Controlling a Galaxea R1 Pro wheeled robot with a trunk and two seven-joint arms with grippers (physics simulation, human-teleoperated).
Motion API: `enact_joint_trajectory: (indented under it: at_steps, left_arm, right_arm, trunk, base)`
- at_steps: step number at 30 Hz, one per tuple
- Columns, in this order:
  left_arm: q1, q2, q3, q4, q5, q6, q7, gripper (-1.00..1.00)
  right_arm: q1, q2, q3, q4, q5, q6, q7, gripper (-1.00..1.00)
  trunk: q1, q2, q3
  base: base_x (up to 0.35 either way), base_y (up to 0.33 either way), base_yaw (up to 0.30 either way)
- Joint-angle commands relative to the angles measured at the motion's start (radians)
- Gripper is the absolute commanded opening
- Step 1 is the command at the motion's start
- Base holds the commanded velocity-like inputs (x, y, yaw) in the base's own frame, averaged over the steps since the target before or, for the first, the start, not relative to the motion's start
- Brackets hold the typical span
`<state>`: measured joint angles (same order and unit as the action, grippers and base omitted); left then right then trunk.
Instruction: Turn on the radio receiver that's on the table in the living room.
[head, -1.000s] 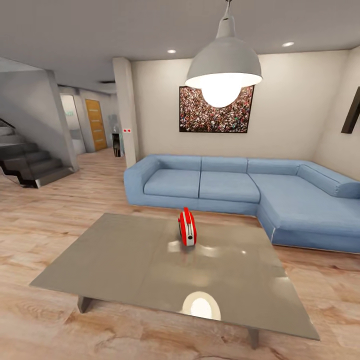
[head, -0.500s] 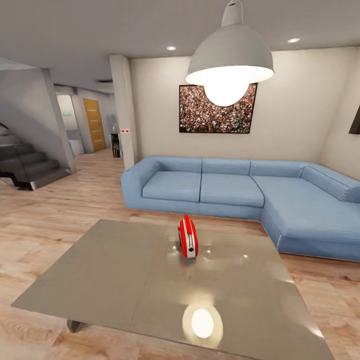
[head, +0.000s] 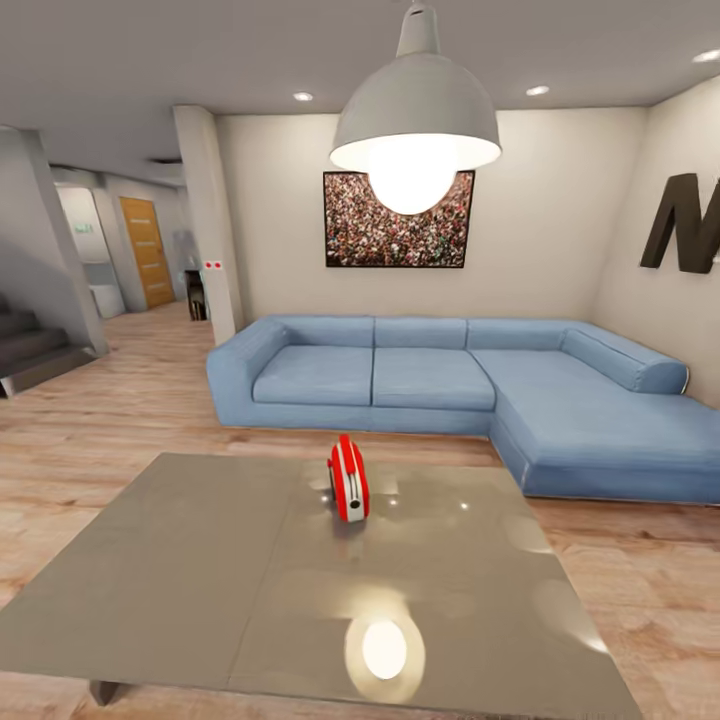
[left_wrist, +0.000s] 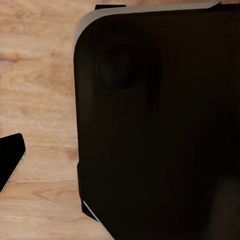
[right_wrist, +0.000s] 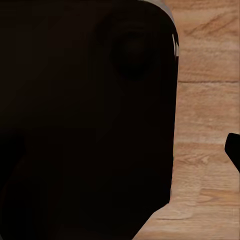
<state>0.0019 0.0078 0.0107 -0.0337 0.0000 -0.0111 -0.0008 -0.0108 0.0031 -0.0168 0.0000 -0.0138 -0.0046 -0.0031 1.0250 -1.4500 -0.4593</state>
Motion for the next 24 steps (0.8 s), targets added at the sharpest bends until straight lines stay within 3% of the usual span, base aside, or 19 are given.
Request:
enact_joint_trajectory:
  at_steps: [1,13,24]
  left_arm:
    - [0.000,0.000,0.000,0.000,0.000,0.000,0.000,1.00]
    - [0.000,0.000,0.000,0.000,0.000,0.000,0.000,1.00]
    - [0.000,0.001,0.000,0.000,0.000,0.000,-0.010,1.00]
  right_arm:
    - [0.000,0.000,0.000,0.000,0.000,0.000,0.000,1.00]
    - [0.000,0.000,0.000,0.000,0.000,0.000,0.000,1.00]
    - [0.000,0.000,0.000,0.000,0.000,0.000,0.000,1.00]
  trunk:
    - [0.000,0.000,0.001]
    - [0.000,0.000,0.006]
    - [0.000,0.000,0.007]
  base:
    - [0.003,0.000,-0.270]
    - [0.001,0.000,-0.255]
    - [0.056,0.072,-0.038]
